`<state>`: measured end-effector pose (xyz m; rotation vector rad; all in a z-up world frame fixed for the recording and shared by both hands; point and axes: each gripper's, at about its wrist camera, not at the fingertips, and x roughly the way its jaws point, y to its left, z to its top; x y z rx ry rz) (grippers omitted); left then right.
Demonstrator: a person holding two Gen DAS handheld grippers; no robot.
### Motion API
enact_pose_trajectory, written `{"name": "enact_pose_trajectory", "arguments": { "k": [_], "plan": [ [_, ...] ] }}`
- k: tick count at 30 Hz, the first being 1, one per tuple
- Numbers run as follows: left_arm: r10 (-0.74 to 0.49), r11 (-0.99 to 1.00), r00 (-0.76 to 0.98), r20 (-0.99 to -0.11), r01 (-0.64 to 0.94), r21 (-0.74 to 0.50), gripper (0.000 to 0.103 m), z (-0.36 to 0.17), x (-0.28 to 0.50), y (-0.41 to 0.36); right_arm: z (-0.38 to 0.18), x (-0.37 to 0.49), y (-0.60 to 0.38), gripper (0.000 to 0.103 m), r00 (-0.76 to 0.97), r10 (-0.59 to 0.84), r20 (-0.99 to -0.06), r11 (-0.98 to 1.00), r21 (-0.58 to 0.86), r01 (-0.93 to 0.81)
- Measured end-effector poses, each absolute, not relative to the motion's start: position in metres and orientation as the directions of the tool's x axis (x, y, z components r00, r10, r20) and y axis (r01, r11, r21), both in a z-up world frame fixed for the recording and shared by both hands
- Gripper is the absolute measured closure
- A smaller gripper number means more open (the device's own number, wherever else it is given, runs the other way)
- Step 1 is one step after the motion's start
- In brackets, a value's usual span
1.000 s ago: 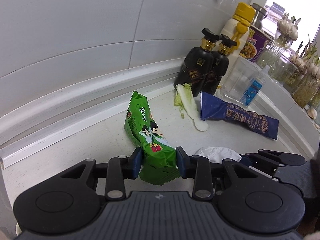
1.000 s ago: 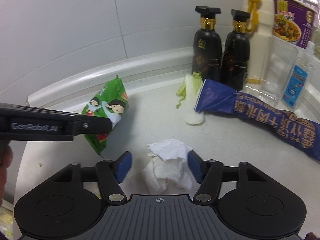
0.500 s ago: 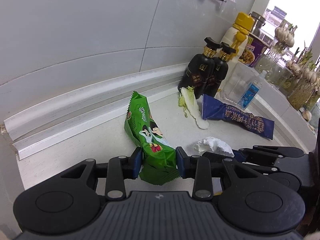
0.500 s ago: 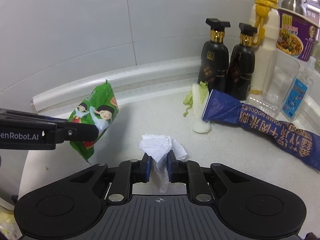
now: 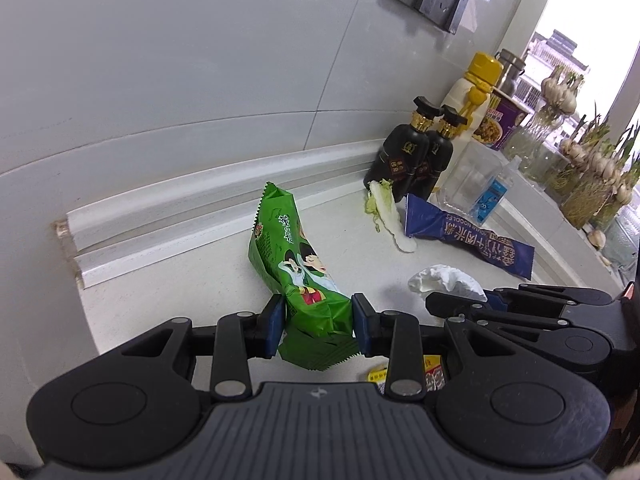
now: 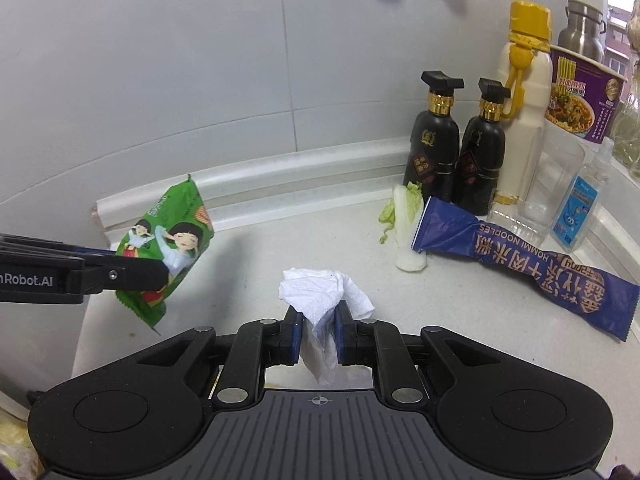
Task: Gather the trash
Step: 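Lift the snack bag and tissue and carry both over the white bin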
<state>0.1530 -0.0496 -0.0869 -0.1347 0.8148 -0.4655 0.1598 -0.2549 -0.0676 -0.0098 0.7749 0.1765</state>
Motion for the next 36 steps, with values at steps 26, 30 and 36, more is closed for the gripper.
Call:
{"name": "enact_pose_trajectory", "arguments": {
  "k": [26, 30, 36],
  "plan": [
    [-0.423, 0.904, 0.609, -0.671, 0.227, -0.363, 0.071, -0.089, 0.100, 0.033, -0.054, 0.101, -0.167, 0.089, 0.636, 0.308, -0.708, 0.943, 0.141, -0.300],
    [-0.408, 0.906, 0.612, -0.677, 0.182, -0.382, 0.071, -0.092, 0.092, 0.048, -0.053, 0.097, -0.148, 0.089, 0.618, 0.333, -0.712, 0.930, 0.140, -0.340],
    [-0.374, 0.910, 0.617, -0.693, 0.099, -0.403, 0.071, -0.103, 0.081, 0.072, -0.056, 0.093, -0.120, 0.089, 0.583, 0.365, -0.726, 0.907, 0.135, -0.400]
  ]
}}
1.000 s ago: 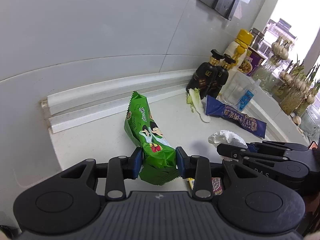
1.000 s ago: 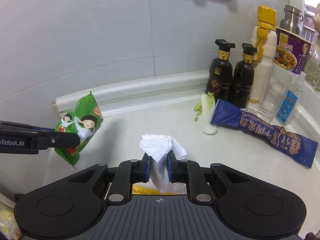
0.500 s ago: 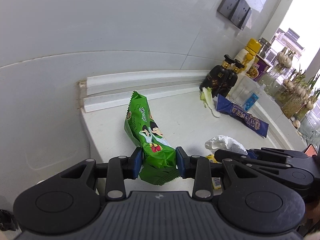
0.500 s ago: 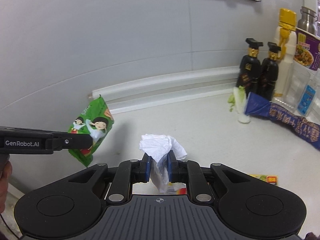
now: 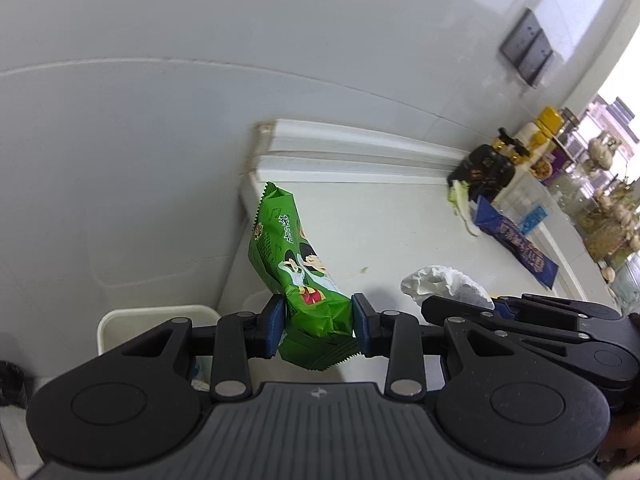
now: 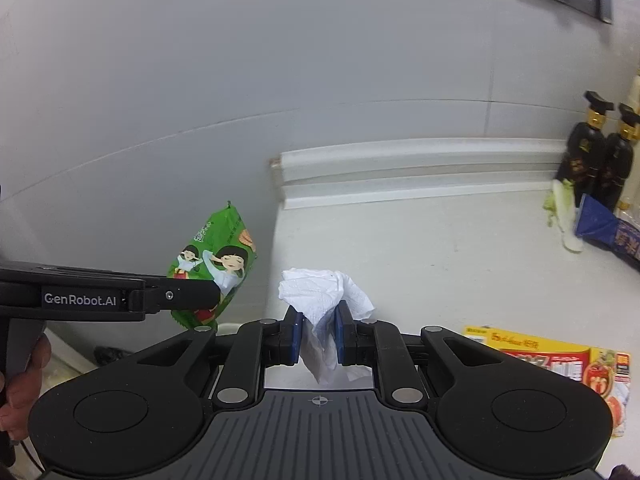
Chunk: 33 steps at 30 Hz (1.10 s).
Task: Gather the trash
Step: 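Lift the snack bag and tissue and carry both over the white bin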
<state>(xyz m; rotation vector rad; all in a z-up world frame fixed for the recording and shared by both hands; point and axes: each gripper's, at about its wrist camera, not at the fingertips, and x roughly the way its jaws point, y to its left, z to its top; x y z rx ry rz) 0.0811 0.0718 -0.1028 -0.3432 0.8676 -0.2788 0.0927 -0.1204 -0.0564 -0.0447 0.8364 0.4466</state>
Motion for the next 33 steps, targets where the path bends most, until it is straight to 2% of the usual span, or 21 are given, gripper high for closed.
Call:
{"name": "enact_pose_trajectory", "arguments": {
  "k": [20, 33],
  "plan": [
    [-0.293, 0.893, 0.552, -0.781, -0.134, -0.430, 0.071, -0.155, 0.061, 0.144, -0.093, 0.083, -0.028, 0.088, 0.421, 0.438, -0.794, 0.810, 0.145, -0.568],
    [-0.341, 0.830, 0.426, -0.838, -0.282, -0.481, 0.071, -0.226, 0.063, 0.176, -0.135, 0.098, 0.018, 0.088, 0.332, 0.370, -0.868, 0.789, 0.105, -0.606]
  ]
}}
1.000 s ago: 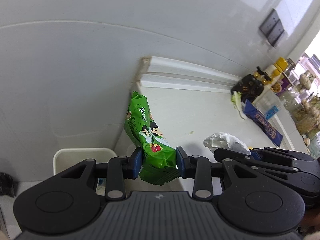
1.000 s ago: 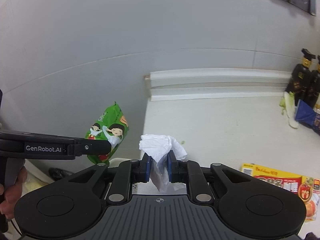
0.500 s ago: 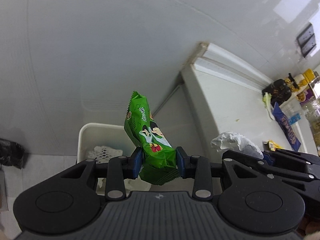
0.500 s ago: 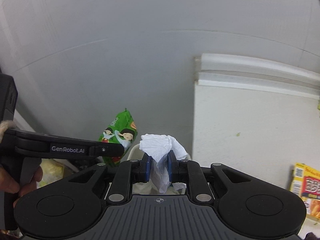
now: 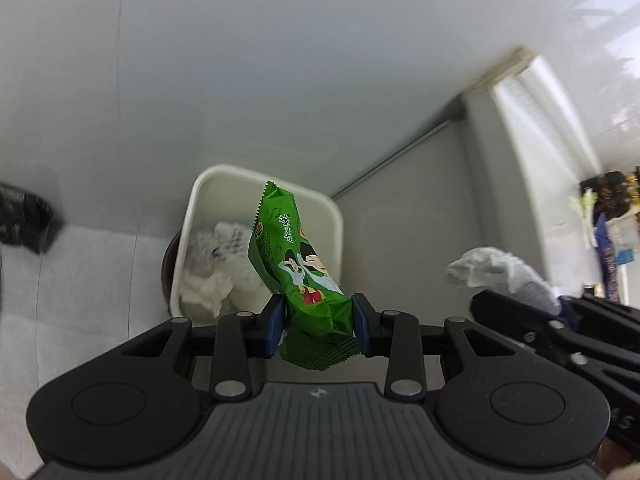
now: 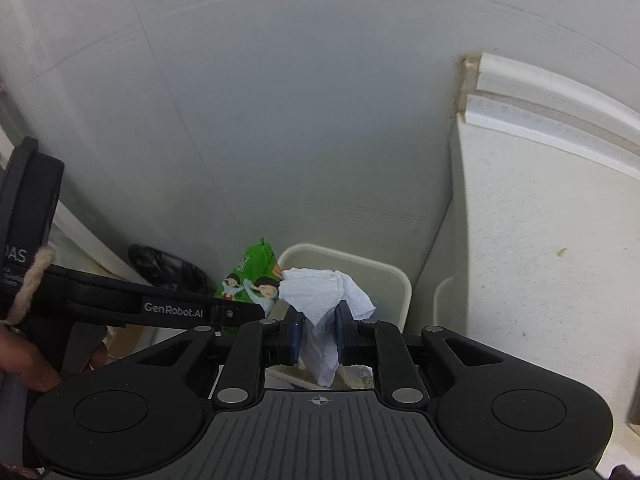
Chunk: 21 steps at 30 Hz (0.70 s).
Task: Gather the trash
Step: 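Lift the snack bag and tissue and carry both over the white bin, then open both tools over the bin to drop the snack bag and tissue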
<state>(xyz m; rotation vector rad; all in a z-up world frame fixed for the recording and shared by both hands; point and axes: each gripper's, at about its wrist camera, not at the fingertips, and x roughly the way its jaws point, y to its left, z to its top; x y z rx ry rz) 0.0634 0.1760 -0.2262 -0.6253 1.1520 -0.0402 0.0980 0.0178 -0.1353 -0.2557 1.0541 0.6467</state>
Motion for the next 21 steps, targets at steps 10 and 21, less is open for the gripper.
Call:
{"name": "enact_pose_trajectory", "arguments": {
  "k": [10, 21],
  "plan": [
    [-0.366, 0.816, 0.345, -0.864, -0.327, -0.476, 0.070, -0.294, 0.087, 0.182, -0.184, 0.130, 0.052, 0.088, 0.246, 0.292, -0.924, 0.783, 0.084, -0.617],
    [-0.346, 0.820, 0.369, -0.862, -0.328, -0.470, 0.056, -0.317, 0.101, 0.189, -0.212, 0.148, 0.075, 0.088, 0.218, 0.189, -0.957, 0.762, 0.003, -0.647]
  ]
}}
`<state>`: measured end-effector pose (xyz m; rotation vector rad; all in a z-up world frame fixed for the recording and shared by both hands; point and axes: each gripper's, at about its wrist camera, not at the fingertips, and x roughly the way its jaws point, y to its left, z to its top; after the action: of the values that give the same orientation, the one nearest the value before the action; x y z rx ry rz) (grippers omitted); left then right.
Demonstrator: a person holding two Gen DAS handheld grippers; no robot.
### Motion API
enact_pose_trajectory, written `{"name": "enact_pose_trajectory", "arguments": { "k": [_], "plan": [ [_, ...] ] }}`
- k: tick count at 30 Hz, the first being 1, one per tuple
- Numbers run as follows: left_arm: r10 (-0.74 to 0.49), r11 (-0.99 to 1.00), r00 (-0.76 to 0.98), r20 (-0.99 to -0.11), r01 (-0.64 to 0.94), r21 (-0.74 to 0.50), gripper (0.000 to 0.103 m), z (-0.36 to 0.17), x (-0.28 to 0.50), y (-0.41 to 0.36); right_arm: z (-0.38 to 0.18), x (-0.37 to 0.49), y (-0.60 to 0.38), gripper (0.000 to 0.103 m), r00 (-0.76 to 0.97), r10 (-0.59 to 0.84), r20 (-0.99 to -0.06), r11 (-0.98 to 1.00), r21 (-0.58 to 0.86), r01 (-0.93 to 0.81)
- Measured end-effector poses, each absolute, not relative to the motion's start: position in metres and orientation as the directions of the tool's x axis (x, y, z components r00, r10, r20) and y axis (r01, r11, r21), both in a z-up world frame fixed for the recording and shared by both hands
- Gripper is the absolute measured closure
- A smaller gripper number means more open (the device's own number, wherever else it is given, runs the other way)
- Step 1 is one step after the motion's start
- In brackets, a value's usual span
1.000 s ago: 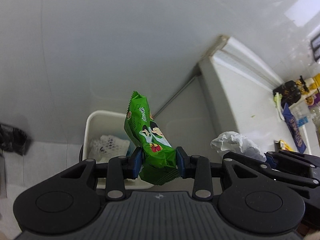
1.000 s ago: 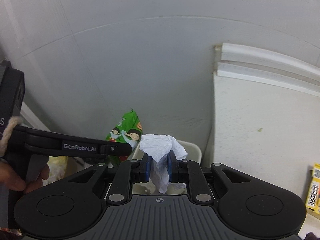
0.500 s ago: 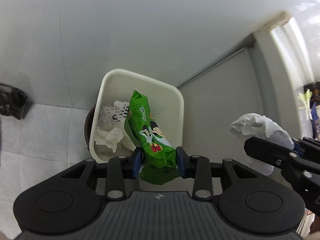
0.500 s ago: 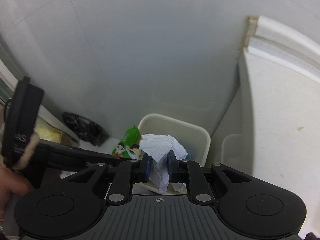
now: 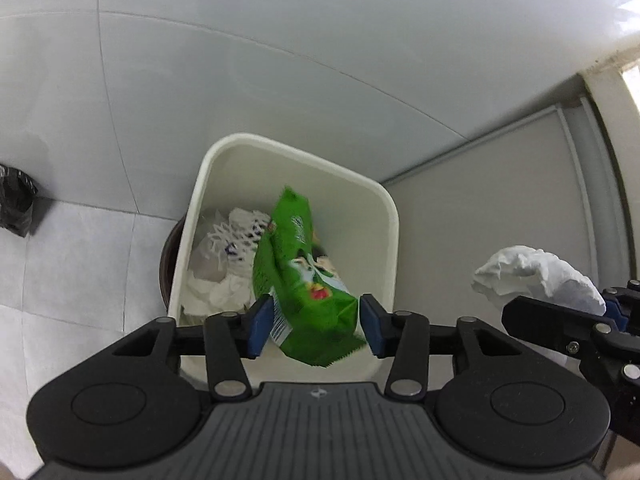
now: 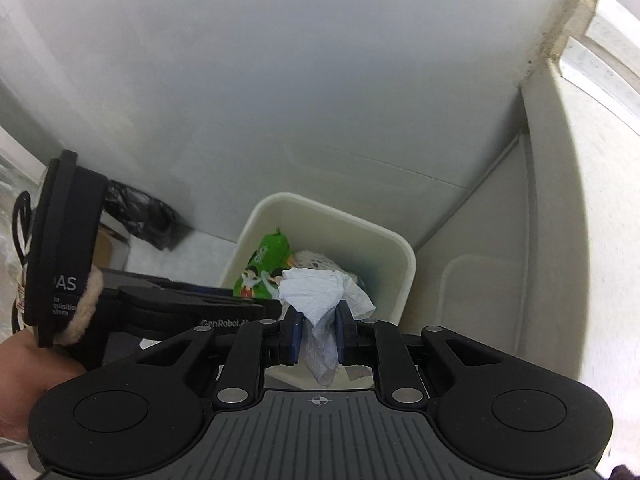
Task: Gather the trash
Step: 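Open both tools over the bin to drop the snack bag and tissue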
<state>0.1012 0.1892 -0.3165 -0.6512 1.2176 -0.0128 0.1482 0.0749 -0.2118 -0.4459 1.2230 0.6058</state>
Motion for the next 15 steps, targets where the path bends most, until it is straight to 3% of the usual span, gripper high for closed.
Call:
{"name": "enact_pose_trajectory", "arguments": {
  "k": [3, 12, 15],
  "plan": [
    [-0.310, 0.842, 0.356, -0.881, -0.328, -0.429, 0.047, -0.317, 0.102, 0.190, -0.215, 0.149, 0.077, 0.087, 0.213, 0.176, -0.961, 0.762, -0.004, -0.648],
    [-0.315, 0.849, 0.338, -0.887, -0.318, -0.423, 0.041, -0.317, 0.096, 0.191, -0.223, 0.155, 0.083, 0.084, 0.199, 0.160, -0.967, 0.763, -0.007, -0.646],
    [-0.317, 0.849, 0.334, -0.888, -0.317, -0.422, 0.039, -0.318, 0.096, 0.189, -0.225, 0.158, 0.086, 0.076, 0.191, 0.154, -0.969, 0.775, -0.001, -0.632]
  ]
}}
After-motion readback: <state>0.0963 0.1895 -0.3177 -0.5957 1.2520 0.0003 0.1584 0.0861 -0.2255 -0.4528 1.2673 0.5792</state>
